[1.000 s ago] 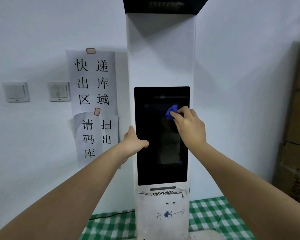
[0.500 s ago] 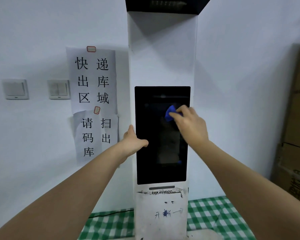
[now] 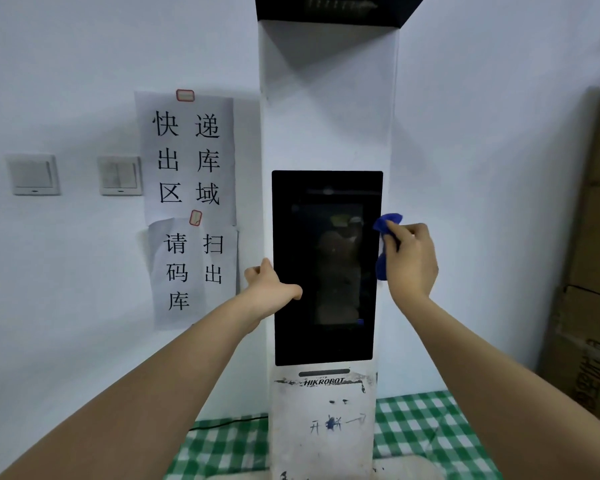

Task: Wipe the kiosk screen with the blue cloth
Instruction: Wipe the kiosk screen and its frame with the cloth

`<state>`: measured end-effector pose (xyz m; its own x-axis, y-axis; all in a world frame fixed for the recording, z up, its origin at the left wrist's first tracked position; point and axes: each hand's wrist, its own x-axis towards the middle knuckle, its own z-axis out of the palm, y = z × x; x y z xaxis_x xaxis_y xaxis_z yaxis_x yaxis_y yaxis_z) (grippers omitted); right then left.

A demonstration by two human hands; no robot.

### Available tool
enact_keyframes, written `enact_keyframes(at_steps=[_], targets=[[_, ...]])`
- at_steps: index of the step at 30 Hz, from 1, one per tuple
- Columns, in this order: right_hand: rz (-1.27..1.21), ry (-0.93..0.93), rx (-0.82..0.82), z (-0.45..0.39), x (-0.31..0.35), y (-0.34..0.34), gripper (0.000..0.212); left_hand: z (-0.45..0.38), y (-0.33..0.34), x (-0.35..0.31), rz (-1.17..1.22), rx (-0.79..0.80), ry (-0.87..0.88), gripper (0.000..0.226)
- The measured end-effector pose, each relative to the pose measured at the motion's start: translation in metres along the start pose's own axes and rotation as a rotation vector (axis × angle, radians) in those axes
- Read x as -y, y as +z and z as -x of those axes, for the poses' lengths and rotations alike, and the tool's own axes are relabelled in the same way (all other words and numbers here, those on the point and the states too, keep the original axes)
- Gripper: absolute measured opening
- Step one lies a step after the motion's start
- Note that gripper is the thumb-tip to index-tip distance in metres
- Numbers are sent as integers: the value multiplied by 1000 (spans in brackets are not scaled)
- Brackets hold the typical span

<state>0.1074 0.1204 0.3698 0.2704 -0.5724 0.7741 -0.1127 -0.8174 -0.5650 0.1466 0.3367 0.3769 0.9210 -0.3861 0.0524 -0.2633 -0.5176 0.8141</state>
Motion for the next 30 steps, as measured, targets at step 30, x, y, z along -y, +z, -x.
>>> enact_keyframes(at_steps=[30], targets=[[132, -223, 139, 42, -17, 5, 31, 7, 1, -2, 1, 30, 0, 82]])
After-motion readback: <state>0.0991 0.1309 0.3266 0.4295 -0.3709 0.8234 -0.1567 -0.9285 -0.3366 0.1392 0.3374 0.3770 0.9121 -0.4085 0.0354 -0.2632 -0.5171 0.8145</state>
